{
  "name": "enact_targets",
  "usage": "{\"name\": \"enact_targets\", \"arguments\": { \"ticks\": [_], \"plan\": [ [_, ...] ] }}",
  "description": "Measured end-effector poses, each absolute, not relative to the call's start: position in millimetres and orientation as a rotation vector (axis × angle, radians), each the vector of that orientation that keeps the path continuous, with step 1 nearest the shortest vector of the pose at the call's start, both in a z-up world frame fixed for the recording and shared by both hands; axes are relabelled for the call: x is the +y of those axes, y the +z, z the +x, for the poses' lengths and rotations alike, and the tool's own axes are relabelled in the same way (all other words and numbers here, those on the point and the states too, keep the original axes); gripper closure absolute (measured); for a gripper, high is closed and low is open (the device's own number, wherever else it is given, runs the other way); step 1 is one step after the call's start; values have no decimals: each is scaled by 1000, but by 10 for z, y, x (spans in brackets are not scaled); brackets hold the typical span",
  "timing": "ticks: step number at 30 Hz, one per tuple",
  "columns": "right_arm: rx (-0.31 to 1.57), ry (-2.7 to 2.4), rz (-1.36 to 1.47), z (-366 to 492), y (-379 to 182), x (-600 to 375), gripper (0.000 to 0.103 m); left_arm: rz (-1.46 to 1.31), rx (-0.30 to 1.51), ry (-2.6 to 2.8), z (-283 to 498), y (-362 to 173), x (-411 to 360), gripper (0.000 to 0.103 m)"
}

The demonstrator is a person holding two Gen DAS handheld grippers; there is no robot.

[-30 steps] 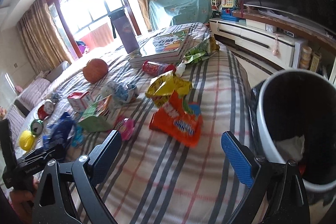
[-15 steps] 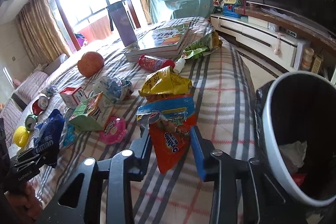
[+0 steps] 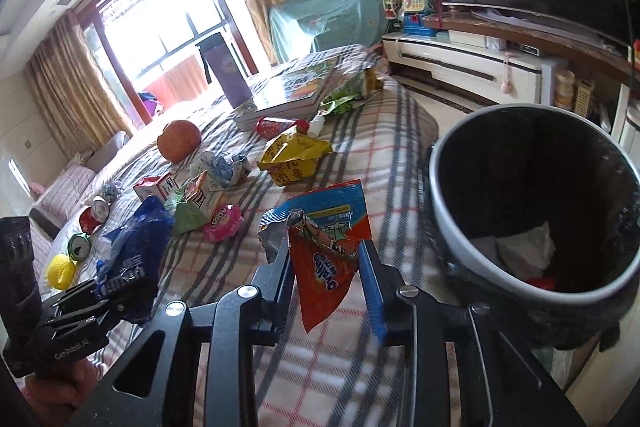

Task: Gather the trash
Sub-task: 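Carry both items over the black bin and open both tools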

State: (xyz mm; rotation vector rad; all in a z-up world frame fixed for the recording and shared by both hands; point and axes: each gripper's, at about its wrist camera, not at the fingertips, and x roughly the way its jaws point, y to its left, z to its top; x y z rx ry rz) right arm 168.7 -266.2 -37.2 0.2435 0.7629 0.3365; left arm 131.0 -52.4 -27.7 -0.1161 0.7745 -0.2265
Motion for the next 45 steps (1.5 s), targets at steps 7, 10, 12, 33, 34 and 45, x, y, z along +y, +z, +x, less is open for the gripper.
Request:
{"name": "enact_targets", "arguments": {
  "ticks": [7,10,12,33,34,45],
  "plan": [
    [738,296,272,1583,-299,-2895,71,-77,763,-297,1366,-205,-843,67],
    [720,276,275,1548,-239,-2997,71,-68,765,-322,1388,-194,-964,68],
    [713,264,279,1534,-218,-3068,71,-62,766,-338,1406,-190,-1046,67],
    [669,138,309,1478,-105,-3749,71,22,757,-478,1579,-33,-1842,68],
    [670,135,310,1484,-109,-3769,71,24,758,-484,1595,-26,-1874,67],
    [678,94,328,1551,-162,-4021,71,59,772,-520,1783,-17,-2193,68]
  ]
}}
